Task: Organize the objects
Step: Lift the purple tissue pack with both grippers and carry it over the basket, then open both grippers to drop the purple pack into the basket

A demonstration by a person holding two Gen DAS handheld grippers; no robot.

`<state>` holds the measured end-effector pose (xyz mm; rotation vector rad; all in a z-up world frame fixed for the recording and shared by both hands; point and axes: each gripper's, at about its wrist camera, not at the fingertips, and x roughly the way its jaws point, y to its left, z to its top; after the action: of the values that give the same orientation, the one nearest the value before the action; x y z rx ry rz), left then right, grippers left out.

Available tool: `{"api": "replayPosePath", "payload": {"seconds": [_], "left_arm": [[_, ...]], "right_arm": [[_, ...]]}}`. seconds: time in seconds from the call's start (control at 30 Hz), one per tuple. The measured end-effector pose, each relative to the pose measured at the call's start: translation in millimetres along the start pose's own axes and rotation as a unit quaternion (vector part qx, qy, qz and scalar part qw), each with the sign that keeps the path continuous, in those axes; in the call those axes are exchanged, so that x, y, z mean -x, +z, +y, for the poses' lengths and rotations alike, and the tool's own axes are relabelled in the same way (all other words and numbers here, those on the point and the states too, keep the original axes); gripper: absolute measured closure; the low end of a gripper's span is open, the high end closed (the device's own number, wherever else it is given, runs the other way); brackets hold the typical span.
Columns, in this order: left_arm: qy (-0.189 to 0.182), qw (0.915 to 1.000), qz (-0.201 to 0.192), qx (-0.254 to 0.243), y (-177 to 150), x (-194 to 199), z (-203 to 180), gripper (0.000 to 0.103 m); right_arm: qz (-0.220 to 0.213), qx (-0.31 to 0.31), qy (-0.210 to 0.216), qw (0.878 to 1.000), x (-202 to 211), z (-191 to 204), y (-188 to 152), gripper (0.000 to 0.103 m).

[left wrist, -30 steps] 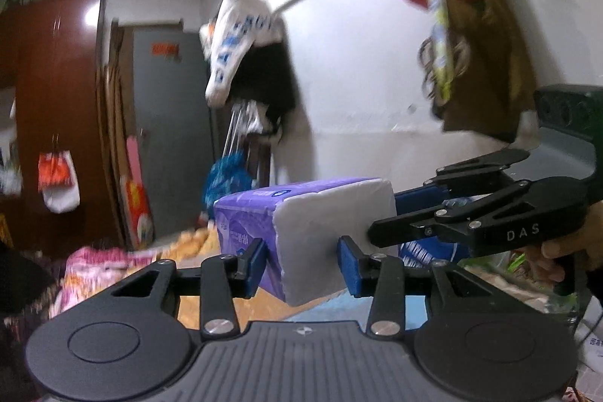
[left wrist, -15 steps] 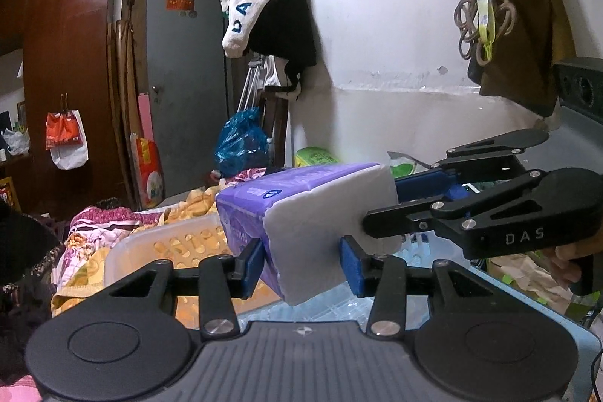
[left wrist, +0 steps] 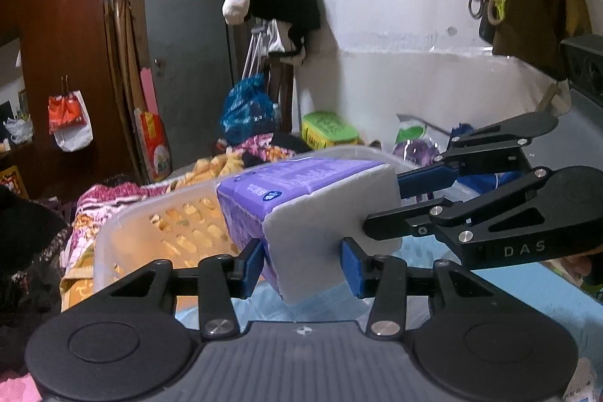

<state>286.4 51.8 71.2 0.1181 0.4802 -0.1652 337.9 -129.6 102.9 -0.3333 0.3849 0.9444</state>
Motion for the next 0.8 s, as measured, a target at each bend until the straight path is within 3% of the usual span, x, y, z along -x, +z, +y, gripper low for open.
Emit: {"api": "replayPosePath", "payload": {"seconds": [0.17,0.23,0.27,0.3,0.43,0.53,0.8], "left_arm": [[0.0,0.9999,0.012,0.003,-1.4,-3.0,0.8,0.048],[0.019,0.9998,0.006,0.007,-3.0,1.2,3.7,0.036],[0.031,0.9995,0.005,0.01,-4.3,3.9,5.6,0.028],[0.036,0.9993,0.001,0.014,-6.7,8.6,8.3,0.027],[0.019,0.9985,-0.038,0.036,-22.8,48.7,18.1,0.026],[0.045,0.9966,-0.059,0.037,-45.4,83.4,12.3,0.019],[0.095,0.9858,-0.122,0.066,-162.5,170.1,-26.0,0.018]], "right_arm": [[0.017,0.0,-0.002,1.0,-3.5,0.2,1.0,0.055],[0.005,0.004,-0.031,0.999,2.3,3.2,-2.1,0.037],[-0.004,0.003,-0.048,0.999,7.8,3.6,-2.3,0.018],[-0.015,0.002,-0.055,0.998,14.7,3.7,-3.0,0.005],[-0.071,-0.039,-0.056,0.995,58.3,1.0,-11.3,0.002],[-0.098,-0.078,-0.066,0.99,98.1,7.4,-33.6,0.0],[-0.133,-0.116,-0.058,0.983,172.6,61.8,-157.6,0.0]]}}
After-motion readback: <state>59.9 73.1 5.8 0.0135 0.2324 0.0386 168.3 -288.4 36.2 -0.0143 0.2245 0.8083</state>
